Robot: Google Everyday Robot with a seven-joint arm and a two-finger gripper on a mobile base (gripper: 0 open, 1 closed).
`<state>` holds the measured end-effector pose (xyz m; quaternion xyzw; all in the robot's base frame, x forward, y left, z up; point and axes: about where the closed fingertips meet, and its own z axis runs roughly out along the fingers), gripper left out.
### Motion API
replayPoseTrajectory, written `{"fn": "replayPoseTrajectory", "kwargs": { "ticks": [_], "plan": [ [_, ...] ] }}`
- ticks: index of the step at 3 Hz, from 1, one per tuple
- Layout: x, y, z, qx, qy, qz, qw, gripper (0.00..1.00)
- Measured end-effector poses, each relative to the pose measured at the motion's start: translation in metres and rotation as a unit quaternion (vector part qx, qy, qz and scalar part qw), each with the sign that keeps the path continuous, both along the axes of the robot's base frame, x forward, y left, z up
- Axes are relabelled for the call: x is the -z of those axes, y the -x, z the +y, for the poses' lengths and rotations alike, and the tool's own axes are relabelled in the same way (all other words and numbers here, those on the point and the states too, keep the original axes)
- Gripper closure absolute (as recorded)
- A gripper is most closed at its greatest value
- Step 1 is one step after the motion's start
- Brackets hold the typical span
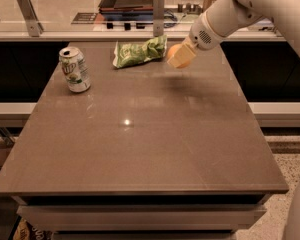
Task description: Move orange near 7up can
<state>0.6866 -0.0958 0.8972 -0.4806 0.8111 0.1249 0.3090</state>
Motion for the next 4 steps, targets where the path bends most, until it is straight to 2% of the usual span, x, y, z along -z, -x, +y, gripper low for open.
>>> {"fn": "replayPoseTrajectory", "kwargs": {
  "ticks": [2, 3, 4],
  "plan": [
    [-0.015, 0.019, 0.017, 0.001, -0.001, 0.005, 1.0000, 1.00],
    [-0.018, 0.032, 0.033, 0.002, -0.008, 0.005, 1.0000, 1.00],
    [-0.020, 0.045, 0.059, -0.007, -0.020, 0.001, 0.9998, 1.00]
  ]
}}
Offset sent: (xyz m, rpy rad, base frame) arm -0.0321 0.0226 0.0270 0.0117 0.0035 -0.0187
